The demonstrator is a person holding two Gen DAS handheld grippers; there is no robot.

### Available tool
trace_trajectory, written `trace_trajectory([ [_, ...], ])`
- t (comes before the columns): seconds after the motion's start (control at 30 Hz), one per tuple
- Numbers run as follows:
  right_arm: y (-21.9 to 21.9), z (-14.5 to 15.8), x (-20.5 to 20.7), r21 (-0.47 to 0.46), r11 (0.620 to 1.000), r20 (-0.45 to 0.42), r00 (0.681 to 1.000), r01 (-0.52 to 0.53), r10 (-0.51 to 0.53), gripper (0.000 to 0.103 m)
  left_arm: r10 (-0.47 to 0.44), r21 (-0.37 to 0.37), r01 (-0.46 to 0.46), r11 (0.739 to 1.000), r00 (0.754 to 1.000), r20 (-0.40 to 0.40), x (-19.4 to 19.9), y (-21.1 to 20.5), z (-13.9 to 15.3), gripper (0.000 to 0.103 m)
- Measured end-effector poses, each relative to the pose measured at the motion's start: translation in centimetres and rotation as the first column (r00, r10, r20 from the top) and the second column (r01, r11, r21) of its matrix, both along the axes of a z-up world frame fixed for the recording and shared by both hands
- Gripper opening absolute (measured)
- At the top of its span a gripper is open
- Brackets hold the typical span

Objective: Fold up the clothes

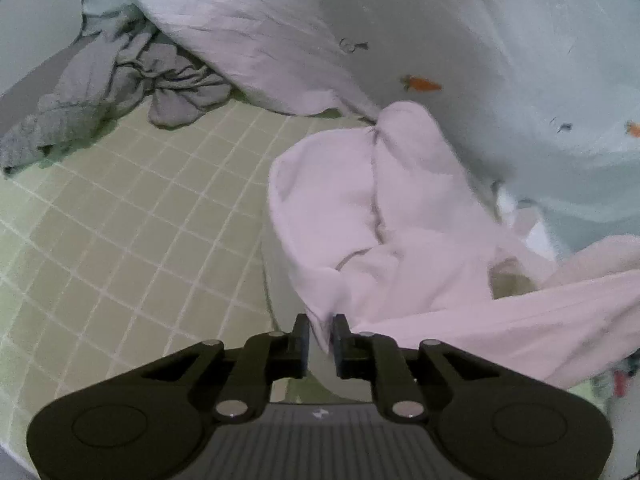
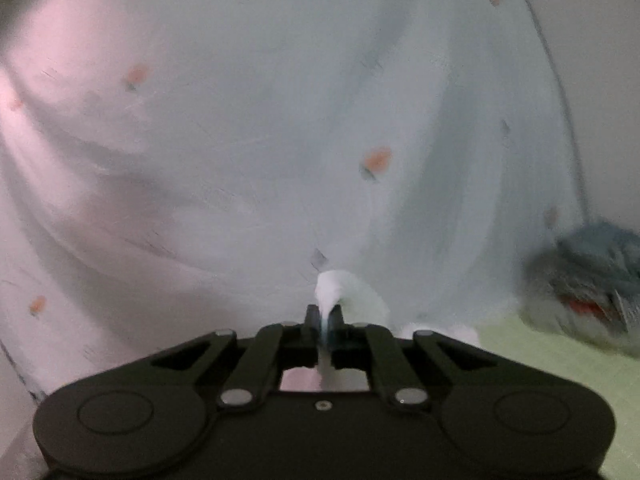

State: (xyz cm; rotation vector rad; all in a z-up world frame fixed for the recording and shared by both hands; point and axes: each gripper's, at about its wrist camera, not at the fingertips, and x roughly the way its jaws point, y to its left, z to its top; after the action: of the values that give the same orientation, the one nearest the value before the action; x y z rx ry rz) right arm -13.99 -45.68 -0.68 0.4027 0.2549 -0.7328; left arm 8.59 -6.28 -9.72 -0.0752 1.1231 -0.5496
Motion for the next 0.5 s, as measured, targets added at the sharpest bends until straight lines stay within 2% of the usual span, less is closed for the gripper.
trace_trajectory([
  [0.07, -2.5, -2.9, -0.4, 0.159, 0.986, -0.102, 0.994, 0.06, -0.044, 0.019, 0.045, 0.046, -0.044, 0.998, 0.999, -0.017, -0.1, 0.3, -0.7, 0.015],
  [0.13, -4.4, -6.1, -1.6, 0.303, 0.946, -0.175, 0.982, 0.115, -0.064, 0.022, 0.098, 0.042, -0.096, 0.995, 0.994, -0.051, 0.1, 1.6, -1.2, 0.015],
  [0.17, -4.9, -7.1, -2.1, 0.338, 0.932, -0.192, 0.979, 0.134, -0.071, 0.025, 0.126, 0.038, -0.124, 0.992, 0.99, -0.069, 0.2, 2.2, -1.4, 0.016],
  [0.2, -5.2, -7.9, -2.6, 0.363, 0.92, -0.206, 0.975, 0.15, -0.078, 0.036, 0.153, 0.037, -0.15, 0.988, 0.985, -0.082, 0.3, 2.8, -1.6, 0.017],
  [0.23, -5.3, -8.5, -3.1, 0.375, 0.913, -0.212, 0.974, 0.16, -0.083, 0.042, 0.178, 0.043, -0.175, 0.984, 0.98, -0.088, 0.3, 3.4, -1.8, 0.019],
  [0.3, -5.3, -9.1, -4.0, 0.386, 0.907, -0.214, 0.972, 0.17, -0.091, 0.043, 0.222, 0.062, -0.217, 0.974, 0.971, -0.094, 0.4, 4.2, -2.1, 0.02],
  [0.37, -5.6, -9.3, -4.4, 0.388, 0.905, -0.207, 0.974, 0.172, -0.096, 0.05, 0.248, 0.078, -0.241, 0.967, 0.964, -0.098, 0.6, 4.6, -2.4, 0.024],
  [0.5, -5.4, -8.3, -4.0, 0.336, 0.933, -0.173, 0.982, 0.13, -0.075, 0.08, 0.26, 0.094, -0.252, 0.963, 0.961, -0.089, 1.5, 4.7, -2.7, 0.033],
])
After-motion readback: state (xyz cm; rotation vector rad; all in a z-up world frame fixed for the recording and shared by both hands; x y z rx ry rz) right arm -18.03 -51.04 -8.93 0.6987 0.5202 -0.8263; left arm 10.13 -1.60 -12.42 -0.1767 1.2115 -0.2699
